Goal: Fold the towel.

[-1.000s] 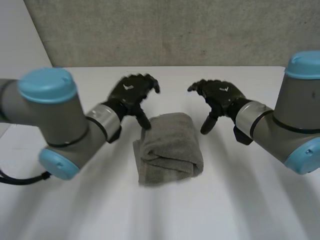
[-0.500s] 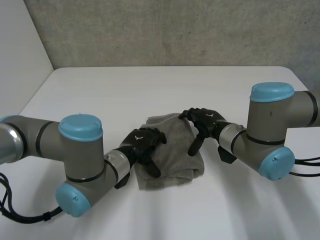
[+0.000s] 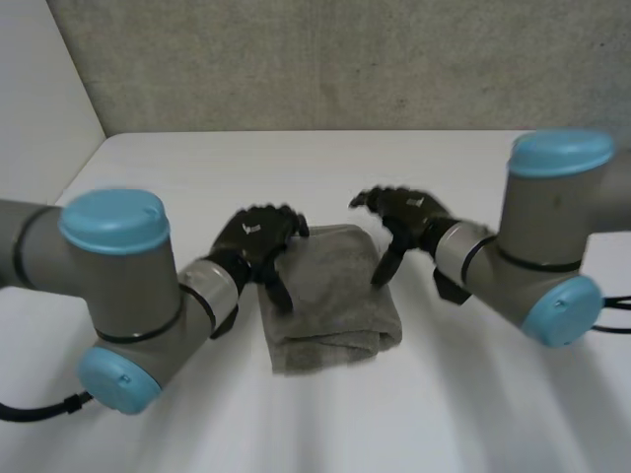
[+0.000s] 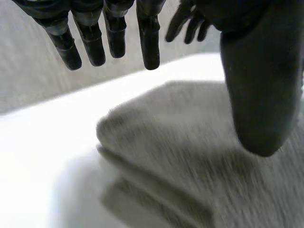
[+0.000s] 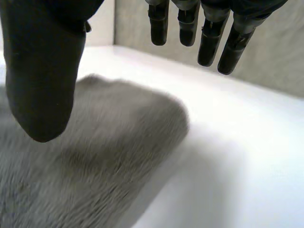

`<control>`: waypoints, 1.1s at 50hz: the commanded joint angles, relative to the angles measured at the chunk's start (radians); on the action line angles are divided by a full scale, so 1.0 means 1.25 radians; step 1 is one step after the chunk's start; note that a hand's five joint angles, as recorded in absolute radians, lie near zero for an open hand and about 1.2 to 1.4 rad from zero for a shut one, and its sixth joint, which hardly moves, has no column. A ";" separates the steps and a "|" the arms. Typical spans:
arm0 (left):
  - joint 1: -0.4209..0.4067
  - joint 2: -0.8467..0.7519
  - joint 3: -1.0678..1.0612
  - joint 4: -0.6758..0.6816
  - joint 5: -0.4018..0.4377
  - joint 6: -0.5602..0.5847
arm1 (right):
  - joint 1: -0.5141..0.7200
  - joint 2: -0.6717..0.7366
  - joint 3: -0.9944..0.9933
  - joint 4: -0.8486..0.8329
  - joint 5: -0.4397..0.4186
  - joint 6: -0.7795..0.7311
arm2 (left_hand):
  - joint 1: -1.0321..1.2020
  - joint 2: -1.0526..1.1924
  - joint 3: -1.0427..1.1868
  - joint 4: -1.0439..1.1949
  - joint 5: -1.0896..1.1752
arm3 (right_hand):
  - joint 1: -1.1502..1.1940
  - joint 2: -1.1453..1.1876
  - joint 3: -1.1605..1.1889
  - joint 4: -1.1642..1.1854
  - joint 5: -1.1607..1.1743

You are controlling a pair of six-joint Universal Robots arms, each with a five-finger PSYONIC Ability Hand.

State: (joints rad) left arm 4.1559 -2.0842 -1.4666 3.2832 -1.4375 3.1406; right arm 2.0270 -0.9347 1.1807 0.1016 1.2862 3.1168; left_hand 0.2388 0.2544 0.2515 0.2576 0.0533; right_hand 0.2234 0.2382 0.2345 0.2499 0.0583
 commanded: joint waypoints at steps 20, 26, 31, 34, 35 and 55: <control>0.098 0.190 0.146 -0.181 -0.158 0.005 | -0.096 -0.331 0.117 -0.027 0.309 -0.049 | -0.041 -0.054 -0.052 -0.056 -0.033 | -0.039 -0.051 -0.048 -0.060 -0.047; 0.098 0.191 0.153 -0.194 -0.162 0.002 | -0.101 -0.343 0.121 -0.025 0.307 -0.053 | -0.039 -0.051 -0.049 -0.054 -0.030 | -0.039 -0.051 -0.048 -0.060 -0.047; 0.099 0.194 0.156 -0.199 -0.164 0.002 | -0.111 -0.343 0.117 -0.019 0.301 -0.050 | -0.032 -0.044 -0.042 -0.047 -0.023 | -0.039 -0.051 -0.048 -0.060 -0.047; 0.099 0.192 0.158 -0.209 -0.164 0.000 | -0.111 -0.343 0.122 -0.018 0.300 -0.050 | -0.032 -0.044 -0.042 -0.047 -0.023 | -0.039 -0.051 -0.048 -0.060 -0.047; 0.099 0.194 0.160 -0.211 -0.164 0.000 | -0.111 -0.343 0.122 -0.018 0.299 -0.049 | -0.030 -0.042 -0.040 -0.045 -0.021 | -0.039 -0.051 -0.048 -0.060 -0.047; 0.098 0.196 0.129 -0.214 -0.159 -0.005 | -0.116 -0.343 0.127 -0.018 0.236 -0.060 | 0.013 0.000 0.002 -0.002 0.021 | -0.039 -0.051 -0.048 -0.060 -0.047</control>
State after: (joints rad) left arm 4.2798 -1.8433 -1.2750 3.0146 -1.6431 3.1400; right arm 1.8872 -1.3637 1.3286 0.0800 1.6448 3.0504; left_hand 0.2372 0.2514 0.2482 0.2541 0.0487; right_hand 0.2245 0.2383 0.2348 0.2502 0.0586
